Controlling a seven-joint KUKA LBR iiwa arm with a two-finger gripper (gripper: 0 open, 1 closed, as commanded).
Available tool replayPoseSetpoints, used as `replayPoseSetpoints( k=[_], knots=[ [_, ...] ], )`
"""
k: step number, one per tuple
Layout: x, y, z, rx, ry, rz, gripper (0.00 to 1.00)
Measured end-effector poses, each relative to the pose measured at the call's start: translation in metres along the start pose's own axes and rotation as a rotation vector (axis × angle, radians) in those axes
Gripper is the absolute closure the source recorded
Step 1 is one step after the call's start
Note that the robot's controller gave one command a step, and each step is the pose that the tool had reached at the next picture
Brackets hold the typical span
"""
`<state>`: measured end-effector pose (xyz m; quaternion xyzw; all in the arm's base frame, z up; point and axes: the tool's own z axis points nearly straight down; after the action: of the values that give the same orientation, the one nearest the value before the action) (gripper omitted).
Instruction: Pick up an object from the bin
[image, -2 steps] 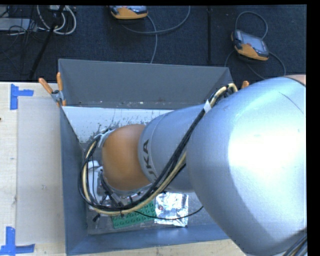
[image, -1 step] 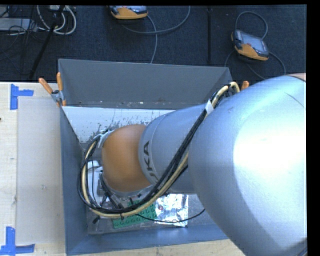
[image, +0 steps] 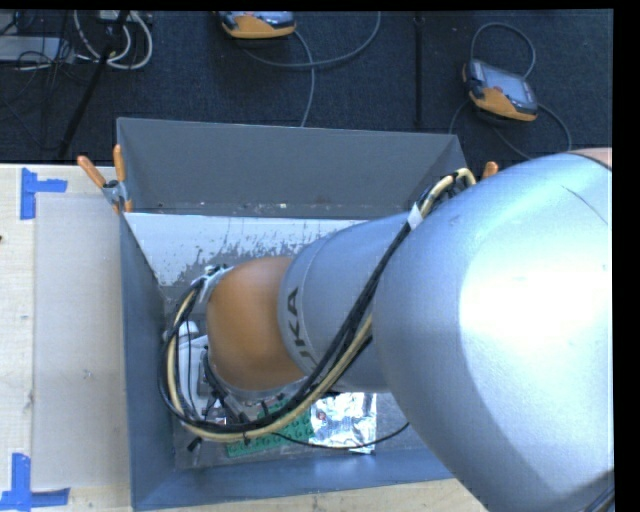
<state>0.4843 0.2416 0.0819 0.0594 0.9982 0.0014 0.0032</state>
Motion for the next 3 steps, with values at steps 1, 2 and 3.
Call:
replayPoseSetpoints(
  k=[1,2,3],
  knots=[
    [-0.018,0.004,0.008,-0.006,-0.001,0.312,0.0],
    [-0.029,-0.012,0.008,-0.004,-0.003,0.269,0.0],
    [-0.028,-0.009,0.005,-0.008,0.003,0.268,1.0]
  ],
)
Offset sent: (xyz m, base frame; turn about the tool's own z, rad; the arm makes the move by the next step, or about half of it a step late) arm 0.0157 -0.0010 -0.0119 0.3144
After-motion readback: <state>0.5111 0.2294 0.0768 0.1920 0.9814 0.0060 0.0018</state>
